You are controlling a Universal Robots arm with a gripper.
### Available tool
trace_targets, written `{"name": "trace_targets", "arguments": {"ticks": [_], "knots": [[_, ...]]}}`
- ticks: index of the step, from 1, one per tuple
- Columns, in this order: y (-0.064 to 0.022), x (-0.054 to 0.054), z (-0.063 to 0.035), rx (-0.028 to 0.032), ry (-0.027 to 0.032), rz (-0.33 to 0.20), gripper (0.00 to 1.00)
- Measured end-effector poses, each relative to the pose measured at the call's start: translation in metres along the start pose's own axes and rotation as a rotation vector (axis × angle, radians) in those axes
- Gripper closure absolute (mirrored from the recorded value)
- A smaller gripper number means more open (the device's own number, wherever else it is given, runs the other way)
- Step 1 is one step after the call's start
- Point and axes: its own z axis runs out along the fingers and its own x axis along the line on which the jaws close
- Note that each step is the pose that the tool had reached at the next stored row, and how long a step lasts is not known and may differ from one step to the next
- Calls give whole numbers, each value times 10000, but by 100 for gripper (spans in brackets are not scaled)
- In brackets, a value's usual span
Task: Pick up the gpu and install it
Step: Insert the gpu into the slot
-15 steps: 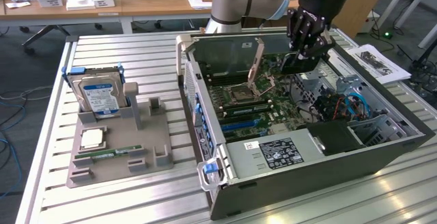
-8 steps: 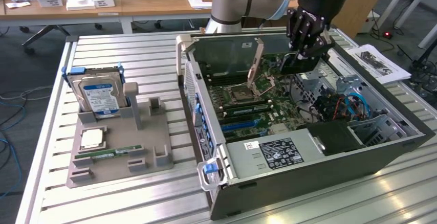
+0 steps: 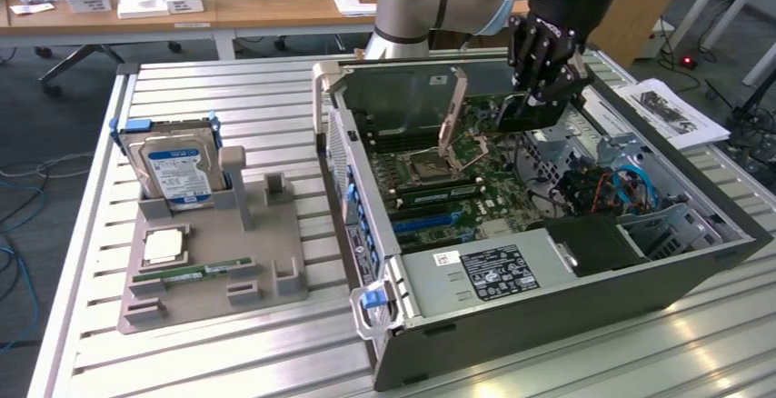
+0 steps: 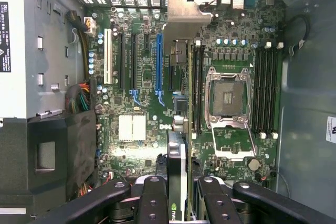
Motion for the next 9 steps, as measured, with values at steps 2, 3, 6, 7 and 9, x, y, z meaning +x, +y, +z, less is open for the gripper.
{"name": "trace_targets", "arguments": {"ticks": [2,3,6,7,9], "knots": [[6,0,0,4,0,0,73],[6,0,0,3,0,-2,73],[6,0,0,4,1,-2,73],[6,0,0,4,0,-2,73],[7,0,0,4,1,-1,73]]}}
